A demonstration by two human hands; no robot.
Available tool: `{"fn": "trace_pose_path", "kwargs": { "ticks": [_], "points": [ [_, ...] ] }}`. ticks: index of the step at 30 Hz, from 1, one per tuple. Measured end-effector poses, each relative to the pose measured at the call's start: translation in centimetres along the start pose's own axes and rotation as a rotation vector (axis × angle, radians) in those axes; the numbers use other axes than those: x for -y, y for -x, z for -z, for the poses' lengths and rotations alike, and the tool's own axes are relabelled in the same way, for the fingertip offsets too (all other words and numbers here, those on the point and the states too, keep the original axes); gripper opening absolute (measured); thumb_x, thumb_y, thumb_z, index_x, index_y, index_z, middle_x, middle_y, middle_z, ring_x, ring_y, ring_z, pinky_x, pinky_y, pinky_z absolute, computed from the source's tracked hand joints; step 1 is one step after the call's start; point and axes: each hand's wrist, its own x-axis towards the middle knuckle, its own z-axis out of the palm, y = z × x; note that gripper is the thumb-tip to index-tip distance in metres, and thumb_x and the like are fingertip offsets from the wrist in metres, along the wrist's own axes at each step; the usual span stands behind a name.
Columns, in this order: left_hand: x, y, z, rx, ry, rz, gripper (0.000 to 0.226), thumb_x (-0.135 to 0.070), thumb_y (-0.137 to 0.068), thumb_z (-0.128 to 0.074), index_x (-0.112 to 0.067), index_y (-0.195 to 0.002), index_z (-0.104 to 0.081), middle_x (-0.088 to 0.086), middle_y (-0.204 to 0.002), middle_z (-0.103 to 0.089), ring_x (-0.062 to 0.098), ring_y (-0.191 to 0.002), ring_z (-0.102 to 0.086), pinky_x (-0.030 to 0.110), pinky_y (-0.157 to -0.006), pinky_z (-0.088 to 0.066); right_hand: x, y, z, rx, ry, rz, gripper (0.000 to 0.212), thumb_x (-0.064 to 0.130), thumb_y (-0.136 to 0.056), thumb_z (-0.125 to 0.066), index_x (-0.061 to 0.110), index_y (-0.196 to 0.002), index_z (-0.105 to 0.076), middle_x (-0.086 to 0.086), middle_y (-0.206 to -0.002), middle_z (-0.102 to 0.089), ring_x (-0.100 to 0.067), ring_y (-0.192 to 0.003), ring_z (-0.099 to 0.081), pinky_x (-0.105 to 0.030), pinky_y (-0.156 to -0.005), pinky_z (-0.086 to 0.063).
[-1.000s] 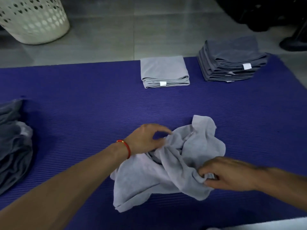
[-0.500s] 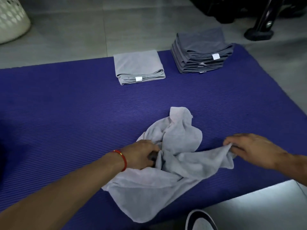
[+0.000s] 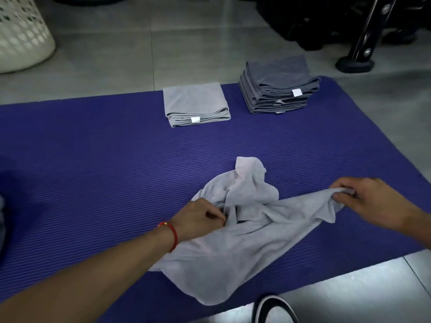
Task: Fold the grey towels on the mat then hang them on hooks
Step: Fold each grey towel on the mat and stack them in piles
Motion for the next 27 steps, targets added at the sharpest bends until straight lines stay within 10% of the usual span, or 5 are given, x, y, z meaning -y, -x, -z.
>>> {"fn": "trace_pose_path", "kwargs": {
  "ticks": [7,16,24,27],
  "points": [
    [-0.9,-2.0,-0.4,-0.037,-0.04,0.075,0.052,-0.081,-0.068,-0.056,-0.034,-0.085,-0.071,-0.015,-0.068,-0.067,0.011,-0.072,-0.068,0.036,-0.081,-0.056,2.3,0.6,1.4,-0.01,-0.156,-0.074,0.021,0.014,-0.093,-0.068,0.034,-0.088,-0.072,0.023,-0.079,-0.072,0.002,-0.075,-0.068,-0.017,-0.071,-0.053],
    [1.5,-2.6,8.1,-0.654,0.665,-0.161,0.019,-0.019,-0.104,-0.054,-0.01,-0.089,-0.062,-0.004,-0.073,-0.068,0.008,-0.069,-0.062,0.026,-0.065,-0.055,4.0,-3.2,3.8,-0.151,-0.84,-0.286,0.019,0.009,-0.106,-0.049,0.005,-0.112,-0.066,-0.017,-0.112,-0.071,-0.031,-0.102,-0.07,-0.034,-0.074,-0.064],
    [-0.6,1.7,21.3,-1.108,0.233,-0.279,0.016,-0.027,-0.104,-0.05,-0.021,-0.097,-0.064,-0.006,-0.076,-0.064,0.005,-0.066,-0.055,0.033,-0.065,-0.049,8.8,-10.8,10.0,-0.335,-1.025,-0.11,0.021,0.012,-0.107,-0.047,0.015,-0.108,-0.068,-0.007,-0.101,-0.076,-0.022,-0.095,-0.071,-0.032,-0.07,-0.062],
    [-0.5,3.6,25.3,-1.209,0.262,-0.249,0.033,-0.051,-0.095,-0.049,-0.023,-0.1,-0.067,0.009,-0.083,-0.071,0.027,-0.078,-0.068,0.054,-0.074,-0.058,11.5,-13.5,13.0,-0.509,-0.95,0.001,0.019,0.015,-0.105,-0.053,0.015,-0.102,-0.072,-0.015,-0.1,-0.076,-0.026,-0.092,-0.069,-0.038,-0.075,-0.058]
  ]
}}
